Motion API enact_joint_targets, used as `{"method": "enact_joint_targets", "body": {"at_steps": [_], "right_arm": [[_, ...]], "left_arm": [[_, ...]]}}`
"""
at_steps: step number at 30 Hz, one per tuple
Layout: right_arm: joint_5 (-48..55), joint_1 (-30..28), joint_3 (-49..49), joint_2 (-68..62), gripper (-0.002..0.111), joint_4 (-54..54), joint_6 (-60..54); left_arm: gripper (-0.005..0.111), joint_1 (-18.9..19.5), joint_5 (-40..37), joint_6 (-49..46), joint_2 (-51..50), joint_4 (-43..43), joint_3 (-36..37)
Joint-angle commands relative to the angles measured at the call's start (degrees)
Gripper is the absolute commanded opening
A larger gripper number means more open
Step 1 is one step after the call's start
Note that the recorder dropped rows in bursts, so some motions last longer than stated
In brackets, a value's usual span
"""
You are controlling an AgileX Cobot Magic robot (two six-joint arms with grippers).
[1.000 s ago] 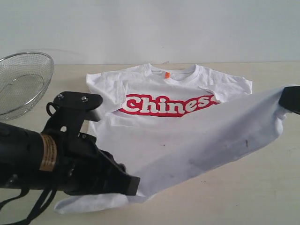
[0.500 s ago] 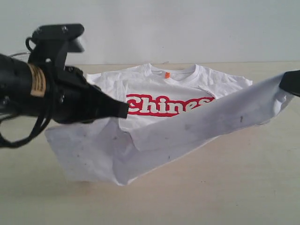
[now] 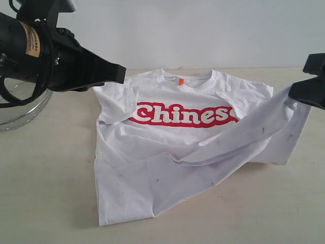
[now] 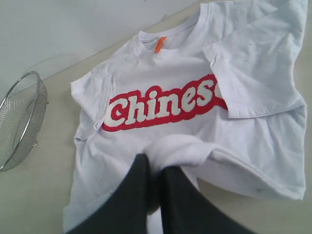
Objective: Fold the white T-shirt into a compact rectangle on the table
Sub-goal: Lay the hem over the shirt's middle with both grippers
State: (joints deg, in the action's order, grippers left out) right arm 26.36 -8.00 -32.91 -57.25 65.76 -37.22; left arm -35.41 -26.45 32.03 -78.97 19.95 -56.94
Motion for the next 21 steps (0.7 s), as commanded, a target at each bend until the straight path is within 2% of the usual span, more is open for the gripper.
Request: {"method": "enact_joint_targets", "body": {"at_steps": [1, 5, 16, 21], "right_arm": [[0.5, 0.0, -2.0, -4.1, 0.000, 4.1, -4.9], [-2.7, 0.0, -3.2, -4.8, 0.000, 4.1, -5.4], [-2.9, 0.0, -3.9, -12.9, 0.000, 1.8, -5.0], [-3.2, 0.0, -3.9, -16.2, 0.000, 1.5, -5.0]], "left_arm": [[0.005, 0.0, -2.1, -0.2, -0.2, -0.6, -0.4], [0.005, 0.0, -4.9, -8.3, -0.7, -9.1, 1.1], [0.005, 0.0, -3.6, -10.0, -2.2, -11.9, 6.5], [0.005, 0.0, -3.4, -23.1, -2.7, -22.3, 8.0]]}}
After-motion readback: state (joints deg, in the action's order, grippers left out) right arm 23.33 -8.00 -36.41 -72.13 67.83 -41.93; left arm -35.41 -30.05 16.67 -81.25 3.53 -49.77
